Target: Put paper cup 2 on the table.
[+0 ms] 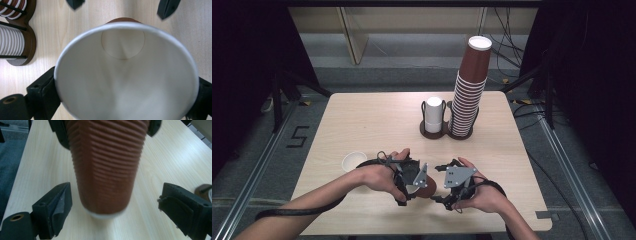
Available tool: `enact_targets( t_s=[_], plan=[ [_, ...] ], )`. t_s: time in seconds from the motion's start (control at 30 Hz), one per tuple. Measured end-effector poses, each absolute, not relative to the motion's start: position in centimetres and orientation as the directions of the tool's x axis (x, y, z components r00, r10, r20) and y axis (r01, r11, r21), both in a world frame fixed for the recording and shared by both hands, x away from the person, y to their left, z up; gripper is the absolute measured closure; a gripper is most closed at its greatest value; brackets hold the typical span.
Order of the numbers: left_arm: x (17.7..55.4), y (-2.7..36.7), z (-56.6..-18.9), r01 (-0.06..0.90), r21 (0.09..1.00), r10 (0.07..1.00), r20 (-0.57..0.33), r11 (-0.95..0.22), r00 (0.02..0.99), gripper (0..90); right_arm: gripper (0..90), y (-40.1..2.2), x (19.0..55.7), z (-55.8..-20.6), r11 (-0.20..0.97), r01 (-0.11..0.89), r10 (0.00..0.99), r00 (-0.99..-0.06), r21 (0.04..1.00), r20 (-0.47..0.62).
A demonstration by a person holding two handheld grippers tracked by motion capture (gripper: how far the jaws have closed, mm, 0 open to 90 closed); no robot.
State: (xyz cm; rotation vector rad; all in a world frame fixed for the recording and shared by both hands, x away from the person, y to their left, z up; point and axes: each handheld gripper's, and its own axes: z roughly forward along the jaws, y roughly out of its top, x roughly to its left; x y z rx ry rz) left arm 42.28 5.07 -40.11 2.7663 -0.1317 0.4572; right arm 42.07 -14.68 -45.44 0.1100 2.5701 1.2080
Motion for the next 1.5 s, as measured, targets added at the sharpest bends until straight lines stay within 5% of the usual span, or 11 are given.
enact_targets(
  t_s=[0.7, 0.97, 1.23, 1.5],
  plan=[
    [42.3, 4.8, -39.8, -0.165, 0.331, -0.051, 0.327, -0.929, 0.944, 8.1, 20.3, -12.1, 42.2, -46.6, 0.617, -0.083, 0.161, -0.960, 0.783, -0.228],
    [42.4, 5.7, -39.2, -0.168, 0.451, -0.024, 0.308, -0.877, 0.951, 1.0, 20.4, -13.1, 42.1, -46.8, 0.588, -0.087, 0.182, -0.955, 0.804, -0.236],
    [42.4, 7.2, -38.9, -0.116, 0.548, 0.075, 0.313, -0.828, 0.947, 0.0, 20.2, -15.3, 42.3, -47.6, 0.522, -0.018, 0.281, -0.940, 0.853, -0.192],
    [43.3, 8.2, -40.4, 0.059, 0.748, 0.274, 0.168, -0.661, 0.947, 0.0, 20.0, -16.5, 42.2, -47.6, 0.441, -0.028, 0.350, -0.915, 0.897, -0.201]
  ],
)
